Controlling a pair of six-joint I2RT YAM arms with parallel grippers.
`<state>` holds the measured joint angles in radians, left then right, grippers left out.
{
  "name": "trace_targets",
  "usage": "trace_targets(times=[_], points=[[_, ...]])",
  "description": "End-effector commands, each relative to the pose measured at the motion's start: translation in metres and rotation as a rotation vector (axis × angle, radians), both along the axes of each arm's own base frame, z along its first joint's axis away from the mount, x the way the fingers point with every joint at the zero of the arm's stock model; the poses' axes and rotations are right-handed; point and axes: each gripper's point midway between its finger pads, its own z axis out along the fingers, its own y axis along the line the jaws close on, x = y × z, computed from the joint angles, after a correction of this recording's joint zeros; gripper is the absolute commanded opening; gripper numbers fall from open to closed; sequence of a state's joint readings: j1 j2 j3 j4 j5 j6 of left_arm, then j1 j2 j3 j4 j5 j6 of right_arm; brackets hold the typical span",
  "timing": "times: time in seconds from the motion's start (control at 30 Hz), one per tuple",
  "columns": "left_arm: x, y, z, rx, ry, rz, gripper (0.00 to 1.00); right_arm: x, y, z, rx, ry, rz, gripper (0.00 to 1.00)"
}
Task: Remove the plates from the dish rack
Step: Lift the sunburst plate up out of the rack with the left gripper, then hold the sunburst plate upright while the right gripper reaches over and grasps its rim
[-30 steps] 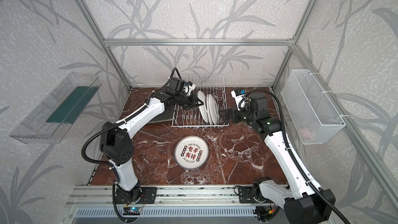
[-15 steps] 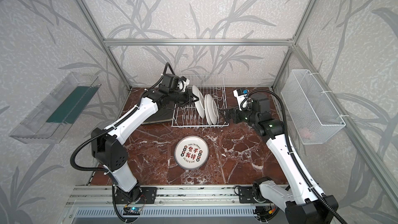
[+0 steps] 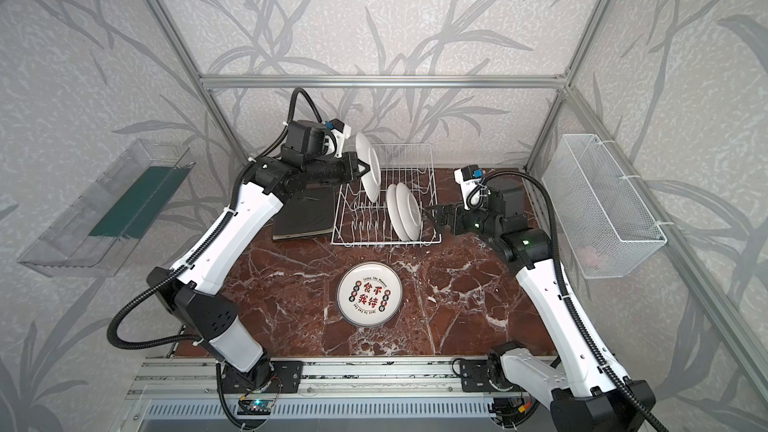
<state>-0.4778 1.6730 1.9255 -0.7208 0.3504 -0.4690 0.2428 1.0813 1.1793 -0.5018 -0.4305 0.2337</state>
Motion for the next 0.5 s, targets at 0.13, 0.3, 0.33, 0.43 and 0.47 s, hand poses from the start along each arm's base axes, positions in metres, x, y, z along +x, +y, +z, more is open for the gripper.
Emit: trace_targets(times=[0.13,0.3,0.33,0.43,0.47], points=[[-0.009,0.039,0.033,0.272,-0.258,0.049,0.00,0.003,0.008,0.018,0.090,0.035,0.008,0.99],[-0.016,0.047,0.037,0.438,-0.360,0.011,0.00,0.006,0.012,0.019,0.114,0.080,0.010,0.99],[-0.018,0.046,0.037,0.465,-0.388,-0.001,0.00,0.007,0.014,0.020,0.122,0.087,0.014,0.99],[-0.024,0.044,0.038,0.538,-0.473,-0.041,0.00,0.009,0.018,0.022,0.148,0.117,0.022,0.99],[-0.026,0.042,0.037,0.555,-0.499,-0.060,0.00,0.011,0.019,0.023,0.158,0.130,0.022,0.99]])
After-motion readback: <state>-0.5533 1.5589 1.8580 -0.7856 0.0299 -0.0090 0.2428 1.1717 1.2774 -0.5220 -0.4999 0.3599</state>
